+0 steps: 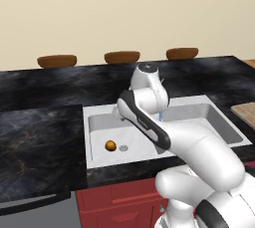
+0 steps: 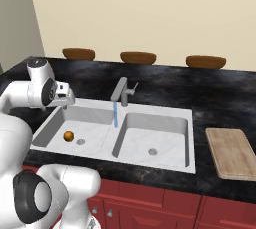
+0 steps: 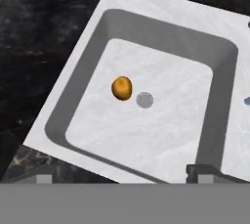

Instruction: Pick the mango from the sink and place it on the cutting board to airdry. Then turn off the sink faucet.

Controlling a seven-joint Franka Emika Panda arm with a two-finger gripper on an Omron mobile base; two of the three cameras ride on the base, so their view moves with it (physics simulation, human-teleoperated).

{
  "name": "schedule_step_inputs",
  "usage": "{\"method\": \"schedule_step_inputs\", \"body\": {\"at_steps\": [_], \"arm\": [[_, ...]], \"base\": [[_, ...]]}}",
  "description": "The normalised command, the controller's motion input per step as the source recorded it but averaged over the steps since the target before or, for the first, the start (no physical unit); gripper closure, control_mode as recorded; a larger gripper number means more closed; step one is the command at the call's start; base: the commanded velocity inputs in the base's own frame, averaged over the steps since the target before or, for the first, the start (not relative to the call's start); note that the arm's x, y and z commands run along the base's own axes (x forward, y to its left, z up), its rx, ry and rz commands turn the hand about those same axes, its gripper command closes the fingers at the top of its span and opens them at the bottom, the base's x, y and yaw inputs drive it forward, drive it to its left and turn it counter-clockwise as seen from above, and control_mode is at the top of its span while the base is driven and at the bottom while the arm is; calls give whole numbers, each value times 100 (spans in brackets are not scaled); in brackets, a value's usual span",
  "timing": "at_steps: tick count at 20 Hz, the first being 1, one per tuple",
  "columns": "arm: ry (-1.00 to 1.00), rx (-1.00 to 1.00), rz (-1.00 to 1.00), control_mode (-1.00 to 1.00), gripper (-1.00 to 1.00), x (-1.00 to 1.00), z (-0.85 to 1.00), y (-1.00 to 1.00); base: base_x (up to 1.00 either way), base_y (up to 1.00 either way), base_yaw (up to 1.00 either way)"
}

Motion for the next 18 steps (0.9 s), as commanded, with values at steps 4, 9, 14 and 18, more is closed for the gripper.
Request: {"method": "schedule_step_inputs", "body": {"at_steps": [4, 9, 14, 18], "arm": [[0, 0, 0, -100, -100, 12, -20, 17], [0, 0, 0, -100, -100, 3, -19, 18], [1, 0, 0, -100, -100, 12, -23, 5], [2, 1, 0, -100, -100, 20, -27, 0]], "base": [[0, 0, 0], [0, 0, 0], [0, 0, 0], [0, 0, 0]]}}
